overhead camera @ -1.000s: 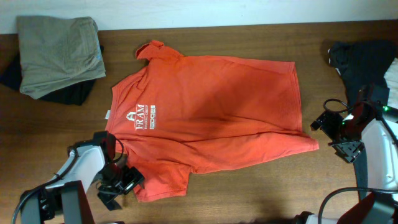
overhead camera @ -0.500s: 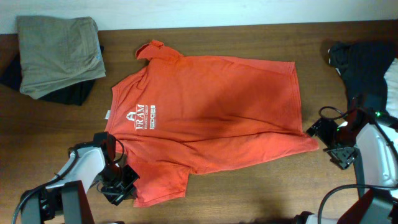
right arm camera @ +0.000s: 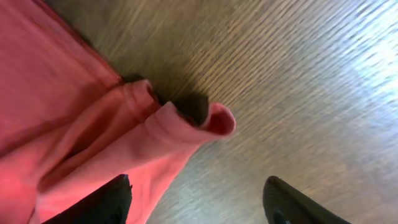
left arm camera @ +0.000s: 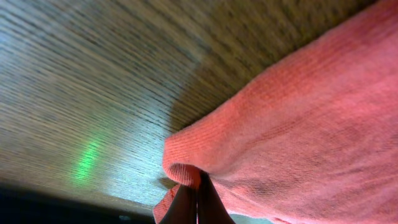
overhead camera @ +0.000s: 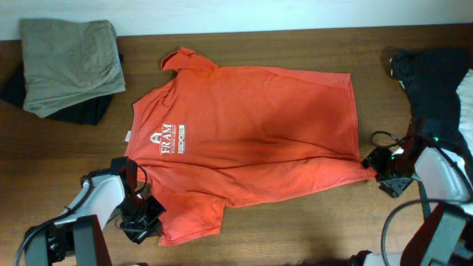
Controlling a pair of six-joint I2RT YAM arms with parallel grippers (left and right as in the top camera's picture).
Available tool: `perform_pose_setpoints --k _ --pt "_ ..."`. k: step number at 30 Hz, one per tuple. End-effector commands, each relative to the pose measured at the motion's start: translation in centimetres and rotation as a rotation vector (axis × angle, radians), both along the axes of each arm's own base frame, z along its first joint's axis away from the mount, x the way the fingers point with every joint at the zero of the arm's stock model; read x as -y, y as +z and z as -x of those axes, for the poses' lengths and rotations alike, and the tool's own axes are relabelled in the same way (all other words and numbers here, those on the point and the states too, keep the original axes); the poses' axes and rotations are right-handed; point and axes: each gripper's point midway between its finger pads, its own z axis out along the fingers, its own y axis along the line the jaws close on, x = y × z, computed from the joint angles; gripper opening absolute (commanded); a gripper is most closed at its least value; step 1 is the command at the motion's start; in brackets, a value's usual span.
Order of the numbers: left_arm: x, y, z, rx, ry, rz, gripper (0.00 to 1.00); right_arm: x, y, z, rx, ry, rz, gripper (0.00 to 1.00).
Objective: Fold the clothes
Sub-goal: 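Grasp the shirt's bottom hem corners with the left and right grippers, then fold the bottom hem upward toward the collar with both grippers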
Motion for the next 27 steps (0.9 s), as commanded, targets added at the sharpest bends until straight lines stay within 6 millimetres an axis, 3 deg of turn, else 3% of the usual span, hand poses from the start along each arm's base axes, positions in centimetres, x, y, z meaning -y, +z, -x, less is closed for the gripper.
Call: perform_pose_setpoints --k 1,4,8,14,17,20,27 --pt "-0.2 -0.8 -0.4 0.027 0.0 -0.012 0.0 -0.8 -1.7 0.9 -0.066 0.003 -0.052 0.69" --pt "-0.2 -0.8 -0.5 0.03 0.0 -0.013 0.0 -1.5 -3.0 0.9 -0.104 0.027 -0.068 0.69" --pt "-0.2 -0.8 -0.5 0.03 0.0 -0.013 0.0 -1.0 -3.7 -1.4 -0.031 0.042 -0.027 0.7" --pt "-0.2 -0.8 -0.5 0.03 0.0 -0.013 0.0 -0.7 -4.8 0.3 -0.099 0.041 0.006 0.69" --pt "-0.2 -0.8 -0.5 0.03 0.001 -0.012 0.0 -0.8 -5.0 0.5 -0.109 0.028 0.002 0.43" --pt "-0.2 -0.8 -0.4 0.026 0.001 -0.011 0.0 -0.8 -5.0 0.5 -0.111 0.006 0.001 0.04" --pt "0.0 0.4 0.1 0.025 -0.002 -0.006 0.0 -0.7 -3.8 0.5 -0.093 -0.02 0.011 0.04"
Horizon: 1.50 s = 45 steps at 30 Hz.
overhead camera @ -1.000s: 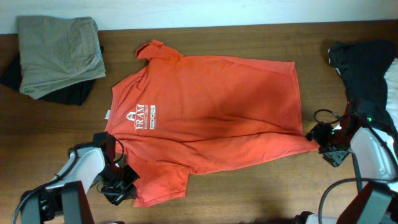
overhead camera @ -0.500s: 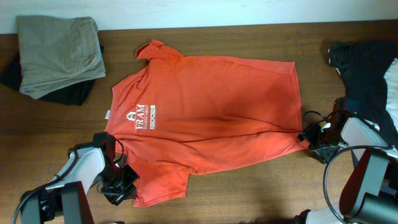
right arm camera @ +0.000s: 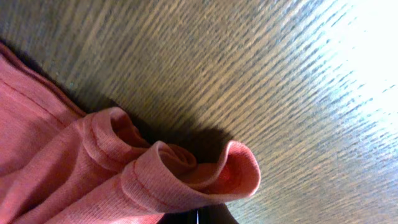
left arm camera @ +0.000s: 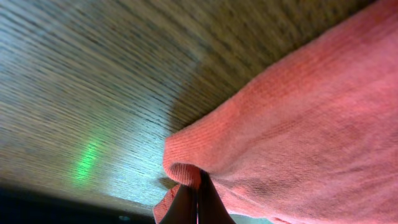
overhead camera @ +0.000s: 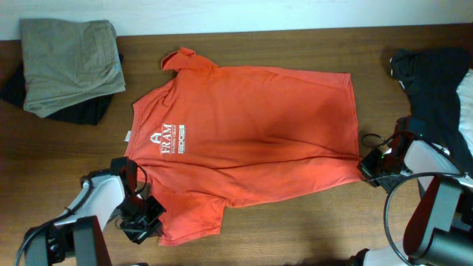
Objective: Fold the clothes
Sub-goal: 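Fold the bottom hem upward toward the collar with both grippers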
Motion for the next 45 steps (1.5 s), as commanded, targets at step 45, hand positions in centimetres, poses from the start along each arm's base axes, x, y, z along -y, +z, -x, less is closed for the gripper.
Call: perform_pose_setpoints --k 45 --pt "-5.9 16.2 -19.0 0.819 0.081 -0.306 0.0 -6.5 6.9 -4.8 0.327 0.213 0.027 0.04"
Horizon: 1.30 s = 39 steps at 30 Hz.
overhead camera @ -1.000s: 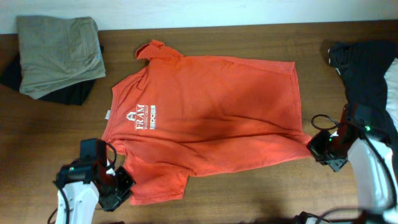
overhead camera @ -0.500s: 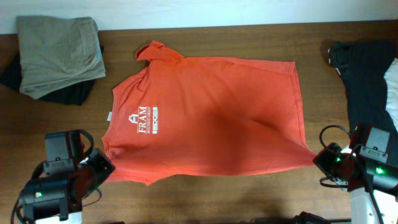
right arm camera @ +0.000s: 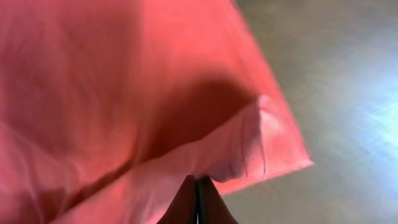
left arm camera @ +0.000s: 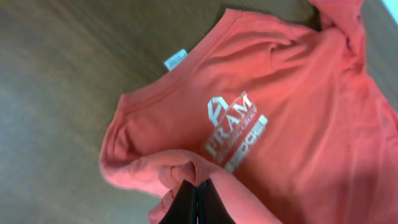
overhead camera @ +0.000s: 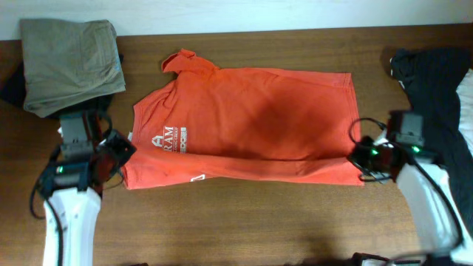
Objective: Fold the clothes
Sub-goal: 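Fold the bottom hem upward toward the collar with both grippers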
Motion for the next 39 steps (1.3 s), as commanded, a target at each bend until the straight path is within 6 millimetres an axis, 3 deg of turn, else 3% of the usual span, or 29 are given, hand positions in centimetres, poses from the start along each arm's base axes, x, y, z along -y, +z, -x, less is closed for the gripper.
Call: perform_pose_setpoints --k 1,5,12,16,23,26,32,33,34,36,37,38,39 --pt "-0.1 -1.7 -2.4 -0.012 0.005 0.022 0.0 -1.0 -2.0 -1.7 -0.01 0.027 -0.018 0.04" --pt "0.4 -5.0 -4.6 -0.052 -0.008 0.062 0.0 -0.6 -3.0 -3.7 0.026 -0.012 -0.027 0.04" --pt "1.3 -8.1 -7.8 -0.037 -0.044 0.072 0.0 0.5 -1.7 -6.7 0.156 -0.077 0.001 0.04" --pt "1.8 -8.4 -10.0 0.025 -0.062 0.061 0.0 2.1 -1.1 -7.8 0.204 -0.12 0.083 0.04" --pt "0.5 -8.4 -11.0 0.059 -0.025 -0.002 0.0 4.5 -0.9 -7.7 0.206 -0.221 0.188 0.04" --pt "0.3 -8.1 -11.4 0.079 -0.021 -0.011 0.0 4.5 -0.9 -8.5 0.228 -0.219 0.184 0.04" --pt "1.4 -7.9 -11.8 0.093 -0.047 -0.012 0.0 4.2 -3.3 -8.9 0.191 -0.204 0.163 0.04" --pt "1.8 -7.8 -11.9 0.098 -0.057 -0.012 0.01 4.2 -3.5 -8.9 0.187 -0.202 0.164 0.11" --pt "1.9 -7.8 -12.0 0.102 -0.058 -0.016 0.05 4.2 -3.5 -9.0 0.188 -0.201 0.164 0.24" --pt "1.8 -7.7 -12.0 0.103 -0.054 -0.022 0.26 4.2 -3.5 -8.9 0.186 -0.195 0.167 0.6" --pt "1.7 -7.7 -12.0 0.102 -0.052 -0.026 0.46 4.2 -3.5 -8.7 0.181 -0.185 0.172 0.69" --pt "1.4 -7.6 -12.1 0.103 -0.067 -0.054 0.75 4.2 -3.0 -8.3 0.169 -0.159 0.187 0.89" --pt "1.4 -7.4 -12.1 0.105 -0.093 -0.072 0.86 4.4 -2.5 -8.1 0.165 -0.154 0.191 0.97"
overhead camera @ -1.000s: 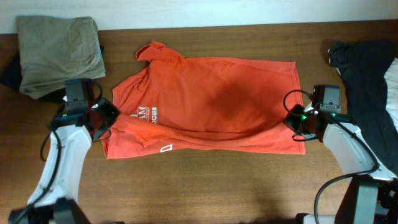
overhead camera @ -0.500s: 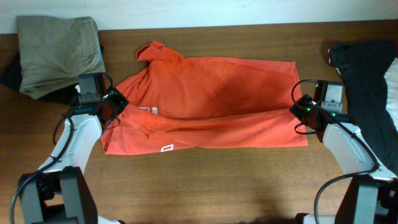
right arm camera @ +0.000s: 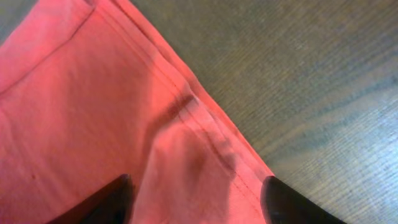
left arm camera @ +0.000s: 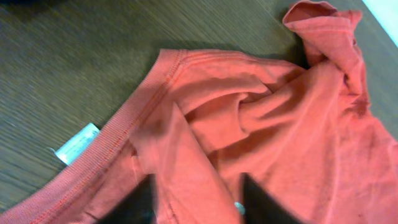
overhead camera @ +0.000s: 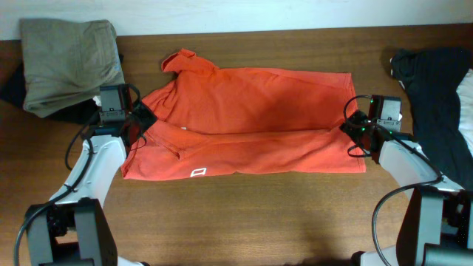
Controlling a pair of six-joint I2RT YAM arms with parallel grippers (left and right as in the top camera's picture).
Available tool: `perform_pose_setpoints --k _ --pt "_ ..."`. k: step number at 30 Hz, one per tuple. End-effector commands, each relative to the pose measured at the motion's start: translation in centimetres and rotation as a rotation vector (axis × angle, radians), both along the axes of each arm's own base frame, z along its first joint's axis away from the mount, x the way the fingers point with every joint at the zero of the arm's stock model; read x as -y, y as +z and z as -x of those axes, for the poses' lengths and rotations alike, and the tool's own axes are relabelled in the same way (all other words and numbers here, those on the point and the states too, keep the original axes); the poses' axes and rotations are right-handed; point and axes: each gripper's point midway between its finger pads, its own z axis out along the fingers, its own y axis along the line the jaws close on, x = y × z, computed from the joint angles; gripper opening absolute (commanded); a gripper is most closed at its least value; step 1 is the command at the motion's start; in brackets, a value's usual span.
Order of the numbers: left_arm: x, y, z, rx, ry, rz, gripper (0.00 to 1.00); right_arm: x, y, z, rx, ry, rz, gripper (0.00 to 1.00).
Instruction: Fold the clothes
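An orange T-shirt [overhead camera: 251, 125] lies across the middle of the table, its front half folded back over its rear half, inside out with a small white tag [overhead camera: 197, 172] showing. My left gripper [overhead camera: 140, 118] is at the shirt's left end by the collar; in the left wrist view the gripper [left arm camera: 199, 208] stands open over rumpled orange cloth [left arm camera: 249, 112]. My right gripper [overhead camera: 353, 131] is at the shirt's right end; in the right wrist view it [right arm camera: 196, 208] is open above the stitched hem [right arm camera: 205, 124].
Folded khaki trousers [overhead camera: 70, 55] rest on a dark garment [overhead camera: 11, 89] at the back left. A black garment [overhead camera: 436, 96] lies at the right edge, close behind my right arm. A white label [left arm camera: 76, 144] sticks out under the shirt's collar.
Both grippers were shut on the shirt's raised front edge near the middle. Now that edge lies farther back over the shirt, and both grippers have opened and let go.
The shirt lay flat with my left gripper shut on its front-left sleeve and the right open at the front-right corner. Then the right was shut on that corner. Then both held the front edge over the middle. Now the fold lies flat and both are open.
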Motion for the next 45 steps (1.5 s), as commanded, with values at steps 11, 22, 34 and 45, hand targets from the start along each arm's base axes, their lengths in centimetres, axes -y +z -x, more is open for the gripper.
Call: perform_pose_setpoints --k 11,22,34,45 --pt "5.3 10.4 -1.9 0.167 -0.35 -0.087 0.99 -5.7 17.2 -4.2 0.26 0.403 -0.082 0.99" --pt "10.3 10.4 -12.1 0.408 -0.444 -0.135 0.99 -12.4 12.7 -11.9 0.333 0.399 -0.102 0.99" --pt "10.7 -0.7 -20.3 0.449 -0.489 -0.212 0.95 -13.7 3.4 -15.0 0.272 0.457 -0.128 0.99" --pt "8.6 -3.2 -20.8 0.312 -0.508 -0.361 0.65 -13.7 3.4 -15.0 0.273 0.472 -0.117 0.99"
